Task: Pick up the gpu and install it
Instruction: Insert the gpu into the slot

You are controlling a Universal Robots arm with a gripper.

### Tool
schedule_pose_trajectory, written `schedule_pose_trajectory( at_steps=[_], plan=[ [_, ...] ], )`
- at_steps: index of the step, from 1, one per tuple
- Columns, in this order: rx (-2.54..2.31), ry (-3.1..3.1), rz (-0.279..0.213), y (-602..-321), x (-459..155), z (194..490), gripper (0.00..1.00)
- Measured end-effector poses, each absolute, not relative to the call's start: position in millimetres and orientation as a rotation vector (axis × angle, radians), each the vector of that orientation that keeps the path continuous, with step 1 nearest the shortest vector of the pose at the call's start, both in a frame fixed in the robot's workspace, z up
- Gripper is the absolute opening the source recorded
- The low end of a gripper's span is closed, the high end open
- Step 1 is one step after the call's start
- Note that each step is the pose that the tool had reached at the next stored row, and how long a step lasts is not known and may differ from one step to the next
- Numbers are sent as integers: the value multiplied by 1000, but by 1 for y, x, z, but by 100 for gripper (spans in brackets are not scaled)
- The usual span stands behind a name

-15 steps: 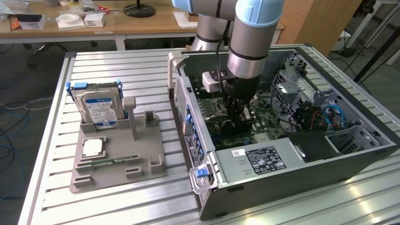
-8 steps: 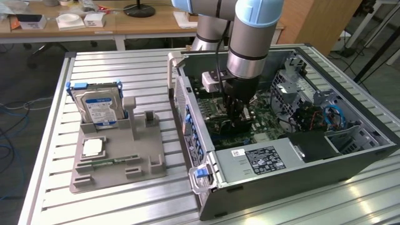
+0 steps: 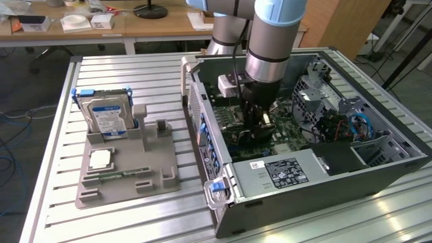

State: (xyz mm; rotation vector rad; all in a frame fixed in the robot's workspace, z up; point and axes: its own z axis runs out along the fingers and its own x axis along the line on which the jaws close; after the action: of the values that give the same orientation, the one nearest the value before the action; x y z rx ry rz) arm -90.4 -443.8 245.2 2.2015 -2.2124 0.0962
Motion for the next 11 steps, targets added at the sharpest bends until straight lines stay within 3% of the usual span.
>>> schedule_pose_trajectory(
  at_steps=[6,11],
  plan=[
    [2200,-2214,96,-444,-90,264,44],
    [2199,-2215,96,-444,-90,264,25]
  ],
)
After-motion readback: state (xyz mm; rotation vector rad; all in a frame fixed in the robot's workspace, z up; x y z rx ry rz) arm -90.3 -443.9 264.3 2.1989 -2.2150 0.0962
